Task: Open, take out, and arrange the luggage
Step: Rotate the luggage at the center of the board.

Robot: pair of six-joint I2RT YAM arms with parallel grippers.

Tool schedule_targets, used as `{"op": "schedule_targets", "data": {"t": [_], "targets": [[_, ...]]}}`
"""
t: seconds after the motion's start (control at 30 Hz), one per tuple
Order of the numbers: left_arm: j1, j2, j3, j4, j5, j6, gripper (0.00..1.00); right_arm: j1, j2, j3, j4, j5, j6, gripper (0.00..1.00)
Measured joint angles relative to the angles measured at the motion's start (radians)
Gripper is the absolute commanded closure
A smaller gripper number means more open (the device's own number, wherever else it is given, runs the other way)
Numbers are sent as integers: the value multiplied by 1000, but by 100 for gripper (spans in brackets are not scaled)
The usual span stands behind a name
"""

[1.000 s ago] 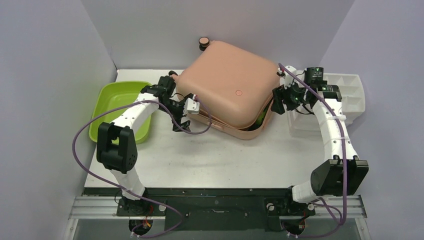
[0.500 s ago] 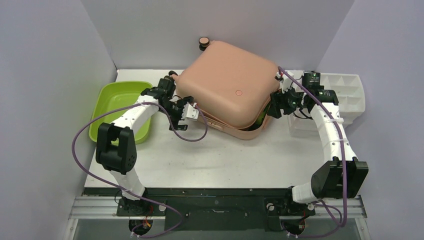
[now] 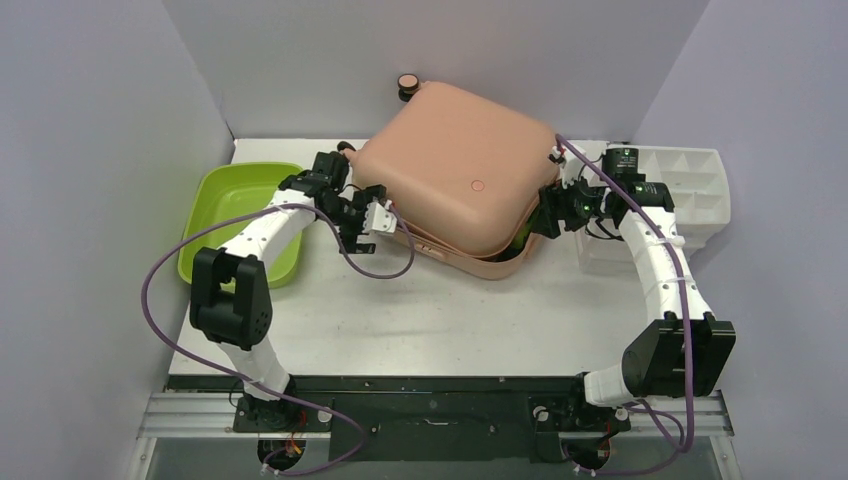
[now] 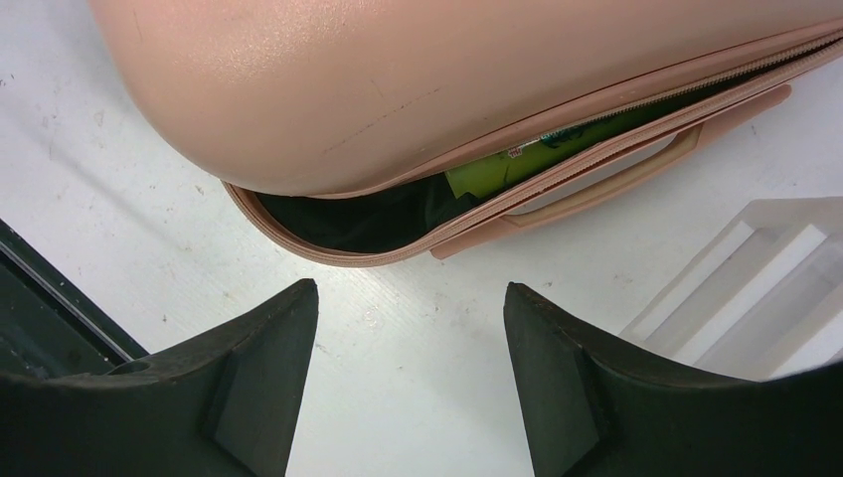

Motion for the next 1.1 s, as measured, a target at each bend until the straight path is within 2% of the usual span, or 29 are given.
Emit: {"op": "schedule_targets", "data": {"t": [0.13, 0.23, 0.33, 0.43, 0.5, 0.7, 0.93, 1.1], "targets": [[-5, 31, 19, 16, -24, -5, 16, 0, 0, 0, 4, -3, 2, 35], [-14, 65, 27, 19, -52, -3, 38, 0, 0, 0, 3, -3, 2, 35], [-27, 95, 56, 34, -75, 6, 45, 0, 0, 0, 3, -4, 2, 35], [-34, 106, 69, 35, -93, 16, 64, 0, 0, 0, 4, -5, 2, 35], [-37, 110, 72, 51, -103, 28, 75, 0, 0, 0, 3, -5, 2, 31], [-54, 129, 105, 55, -143, 40, 100, 0, 5, 0, 9, 5, 25, 29], [-86, 121, 108, 33, -200, 6, 100, -7, 35, 3, 106, 94, 138, 25], [-137, 52, 19, 75, -238, -85, 100, -8, 156, 66, 154, 121, 208, 21]]}}
